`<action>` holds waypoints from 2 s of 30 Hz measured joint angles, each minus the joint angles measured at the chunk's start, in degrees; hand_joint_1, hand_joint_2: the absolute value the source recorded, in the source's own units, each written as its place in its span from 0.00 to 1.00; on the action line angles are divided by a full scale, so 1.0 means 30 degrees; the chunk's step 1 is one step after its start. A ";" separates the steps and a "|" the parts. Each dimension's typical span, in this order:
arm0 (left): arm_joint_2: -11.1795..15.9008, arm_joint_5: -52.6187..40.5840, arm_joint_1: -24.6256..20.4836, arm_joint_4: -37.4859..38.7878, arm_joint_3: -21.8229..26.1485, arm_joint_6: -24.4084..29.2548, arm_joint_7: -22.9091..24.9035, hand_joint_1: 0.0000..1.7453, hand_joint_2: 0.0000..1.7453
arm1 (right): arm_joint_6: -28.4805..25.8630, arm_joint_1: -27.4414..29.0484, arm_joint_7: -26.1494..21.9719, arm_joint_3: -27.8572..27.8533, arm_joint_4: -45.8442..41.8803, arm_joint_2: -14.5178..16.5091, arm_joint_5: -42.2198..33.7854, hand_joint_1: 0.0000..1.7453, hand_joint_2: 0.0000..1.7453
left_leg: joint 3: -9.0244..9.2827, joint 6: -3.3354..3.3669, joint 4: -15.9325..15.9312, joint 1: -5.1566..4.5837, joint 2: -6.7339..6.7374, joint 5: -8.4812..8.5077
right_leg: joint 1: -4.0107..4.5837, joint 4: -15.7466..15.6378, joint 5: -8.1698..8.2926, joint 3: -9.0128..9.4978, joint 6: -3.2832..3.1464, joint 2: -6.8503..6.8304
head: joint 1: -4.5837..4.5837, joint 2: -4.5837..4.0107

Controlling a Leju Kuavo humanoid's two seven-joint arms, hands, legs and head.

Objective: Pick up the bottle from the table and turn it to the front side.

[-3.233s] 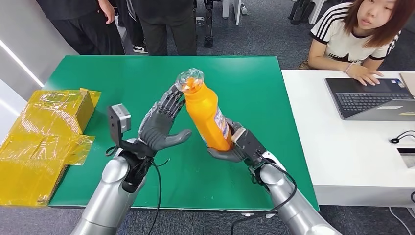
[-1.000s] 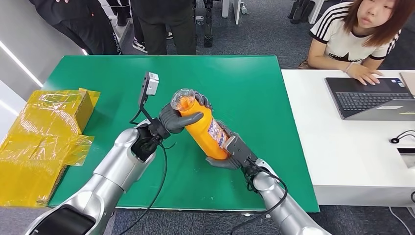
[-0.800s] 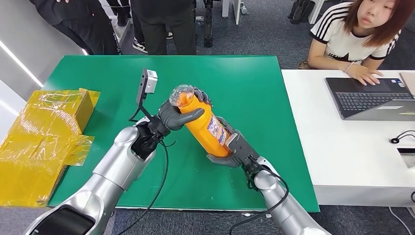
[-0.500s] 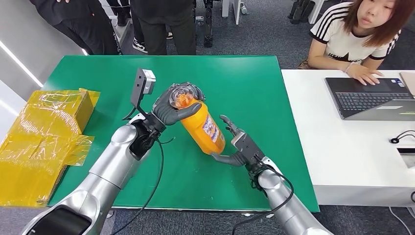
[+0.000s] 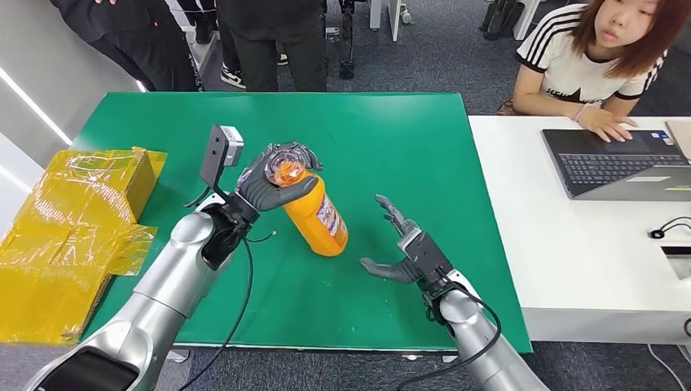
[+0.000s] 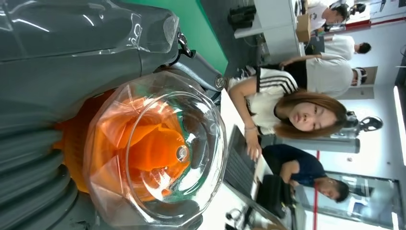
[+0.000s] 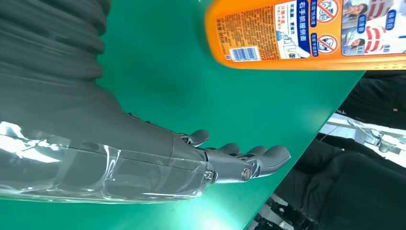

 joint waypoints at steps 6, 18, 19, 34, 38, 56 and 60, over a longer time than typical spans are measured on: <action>0.0587 -0.5873 0.0353 -0.1433 -0.0005 0.4316 -0.1049 1.00 1.00 | -0.0058 0.1082 0.0069 -0.0224 -0.1976 -0.0339 -0.0009 0.00 1.00 | -0.0001 0.0000 -0.0001 0.0001 -0.0004 -0.0002 | 0.0001 -0.0001 -0.0004 -0.0006 0.0000 -0.0002 | -0.0004 0.0000; 0.0971 -0.7036 0.0993 -0.3181 -0.0015 0.4833 -0.0711 1.00 1.00 | 0.0018 0.3127 0.0424 -0.1008 -0.5491 -0.1467 -0.0226 0.00 1.00 | -0.0007 0.0001 -0.0002 -0.0001 -0.0015 -0.0003 | -0.0001 -0.0007 -0.0012 -0.0003 -0.0004 -0.0019 | 0.0002 0.0000; 0.0967 -0.7267 0.0993 -0.3275 -0.0015 0.5099 -0.0711 1.00 1.00 | -0.0002 0.3270 0.0426 -0.1040 -0.5649 -0.1539 -0.0244 0.00 1.00 | -0.0006 0.0001 -0.0002 -0.0001 -0.0013 -0.0003 | -0.0001 -0.0007 -0.0010 -0.0003 -0.0006 -0.0016 | 0.0000 0.0000; 0.1496 -1.4883 0.0988 -0.4638 -0.0539 1.0948 -0.0154 1.00 1.00 | -0.0324 0.5247 0.0597 -0.1623 -0.7689 -0.2022 -0.0228 0.00 1.00 | -0.0007 0.0000 -0.0006 0.0001 -0.0005 -0.0005 | 0.0001 -0.0007 -0.0012 -0.0008 -0.0007 -0.0007 | 0.0002 0.0000; 0.1765 -1.7027 0.0864 -0.4610 -0.0703 1.2496 0.0172 1.00 1.00 | -0.0341 0.5467 0.0619 -0.1858 -0.7929 -0.2095 -0.0138 0.00 1.00 | -0.0003 0.0000 -0.0004 0.0000 0.0002 -0.0003 | 0.0000 -0.0007 -0.0010 -0.0008 -0.0008 -0.0005 | -0.0002 0.0000; 0.2013 -2.1486 0.0533 -0.4197 -0.1656 1.4723 0.1444 1.00 1.00 | -0.0419 0.5972 0.0656 -0.2397 -0.8100 -0.2558 -0.0084 0.00 1.00 | -0.0007 0.0000 -0.0004 -0.0001 -0.0001 -0.0004 | 0.0000 -0.0008 -0.0010 -0.0015 -0.0009 -0.0006 | 0.0000 0.0000; 0.2042 -2.4090 0.0552 -0.4075 -0.2100 1.5547 0.2380 1.00 1.00 | -0.0423 0.6460 0.0654 -0.2677 -0.8328 -0.2971 -0.0204 0.00 1.00 | -0.0012 0.0004 -0.0004 -0.0004 -0.0003 -0.0007 | -0.0002 -0.0011 -0.0010 -0.0014 -0.0008 -0.0006 | 0.0002 0.0000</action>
